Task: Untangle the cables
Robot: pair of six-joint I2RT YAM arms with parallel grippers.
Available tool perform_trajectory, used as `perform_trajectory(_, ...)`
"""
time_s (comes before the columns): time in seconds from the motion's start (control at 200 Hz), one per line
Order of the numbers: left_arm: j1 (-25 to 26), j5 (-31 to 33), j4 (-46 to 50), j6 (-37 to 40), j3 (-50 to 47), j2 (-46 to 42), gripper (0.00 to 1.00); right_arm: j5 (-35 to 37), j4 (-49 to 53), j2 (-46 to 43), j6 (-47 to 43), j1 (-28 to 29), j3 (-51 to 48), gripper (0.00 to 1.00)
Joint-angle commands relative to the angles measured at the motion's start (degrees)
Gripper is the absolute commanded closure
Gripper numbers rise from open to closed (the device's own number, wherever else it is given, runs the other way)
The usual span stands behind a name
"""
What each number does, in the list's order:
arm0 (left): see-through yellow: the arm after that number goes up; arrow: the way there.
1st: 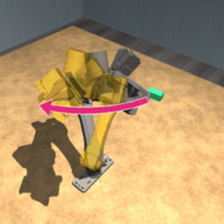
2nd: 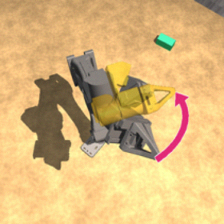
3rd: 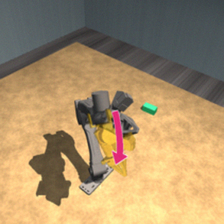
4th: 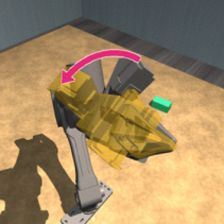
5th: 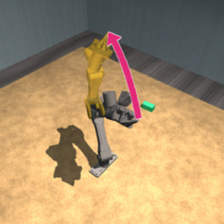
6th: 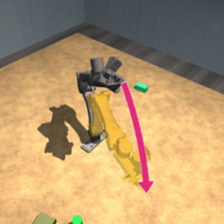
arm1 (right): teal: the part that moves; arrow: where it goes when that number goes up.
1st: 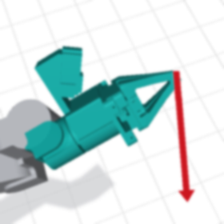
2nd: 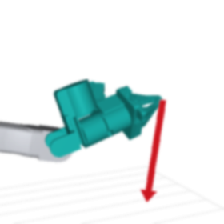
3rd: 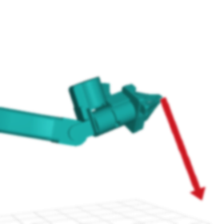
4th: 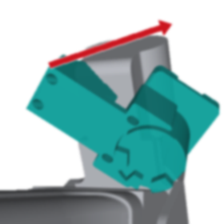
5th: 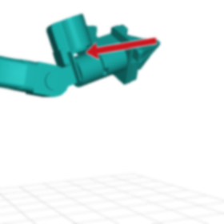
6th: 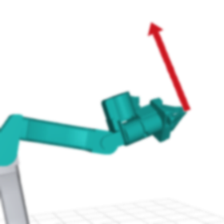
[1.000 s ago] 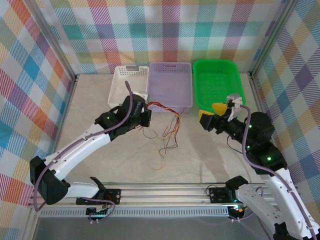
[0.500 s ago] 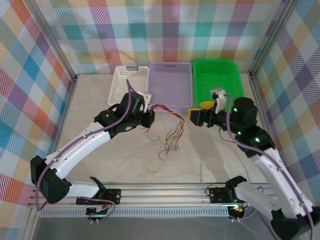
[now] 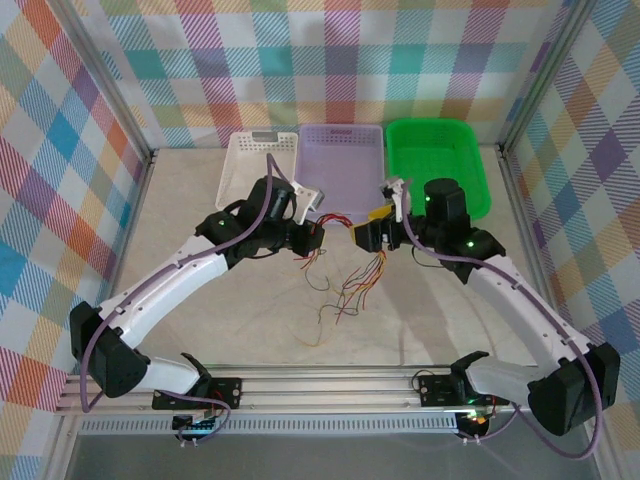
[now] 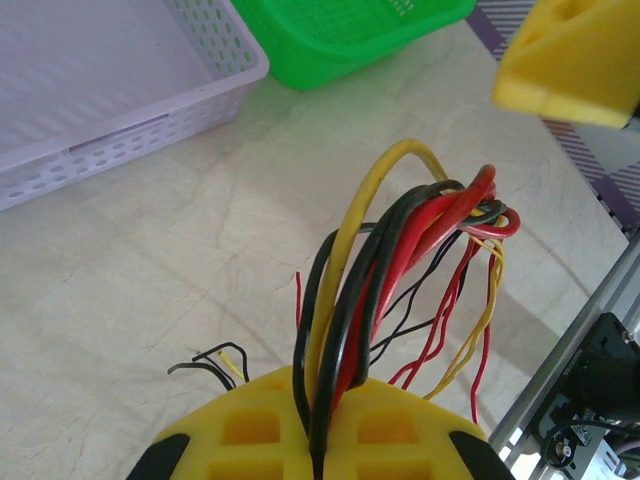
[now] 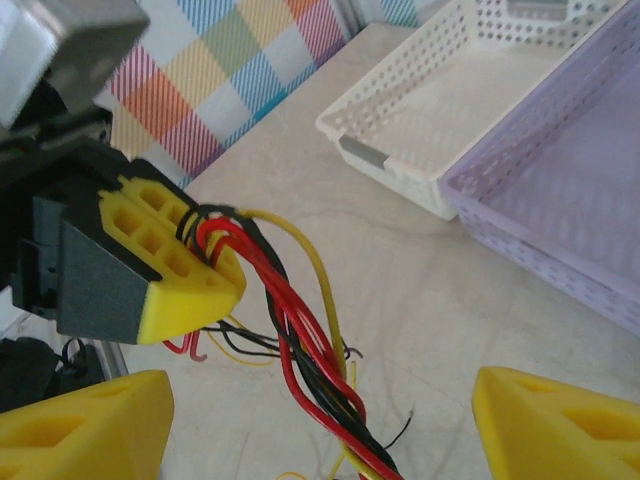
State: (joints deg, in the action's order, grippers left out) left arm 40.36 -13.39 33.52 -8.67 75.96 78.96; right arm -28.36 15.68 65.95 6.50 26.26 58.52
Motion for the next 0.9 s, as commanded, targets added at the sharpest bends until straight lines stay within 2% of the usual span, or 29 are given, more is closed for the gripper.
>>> perform_trajectory(0.0,0.1,-2.5,0.7,1.8,3.3,0.2,1.0,-3.1,-3.4,1.3,-2.2,1.5,-1.9,0.23)
perform_trajectory(0.06,0.1,-2.6,1.0,2.1,3.9,0.6,1.0,-3.1,-3.7,1.9,-2.2,2.4,-2.3,0.27)
perform_trajectory(0.13,0.1,-2.7,1.4,2.6,4.5,0.9,1.0,-3.2,-3.5,2.4,-2.4,2.7,-2.5,0.37)
perform_trajectory(0.43,-0.5,-2.3,2.4,3.6,6.0,0.4,1.0,-4.2,-1.9,1.8,-1.8,2.8,-3.0,0.99)
perform_trajectory(0.515,-0.5,-1.7,2.8,3.7,6.4,0.0,1.0,-3.4,-1.0,1.3,-1.4,2.8,-2.5,1.0)
perform_trajectory(0.59,-0.6,-0.4,3.3,3.7,6.5,-0.7,0.79,-0.9,-0.7,0.1,-0.5,2.8,-2.5,1.0)
perform_trajectory(0.68,-0.7,1.0,3.8,3.0,6.0,-2.4,0.43,1.6,0.2,-0.9,0.5,2.8,-2.0,1.0)
perform_trajectory(0.73,-0.7,0.7,3.8,2.2,5.3,-3.7,0.27,3.1,0.9,-1.1,1.1,2.8,-1.6,1.0)
perform_trajectory(0.81,-0.7,-1.8,3.0,0.2,3.3,-6.1,0.15,4.6,2.0,-1.1,2.3,2.8,-0.4,1.0)
perform_trajectory(0.895,-0.3,-5.2,0.7,-2.6,-0.1,-9.1,0.11,5.3,2.5,-1.0,3.8,2.8,0.7,1.0)
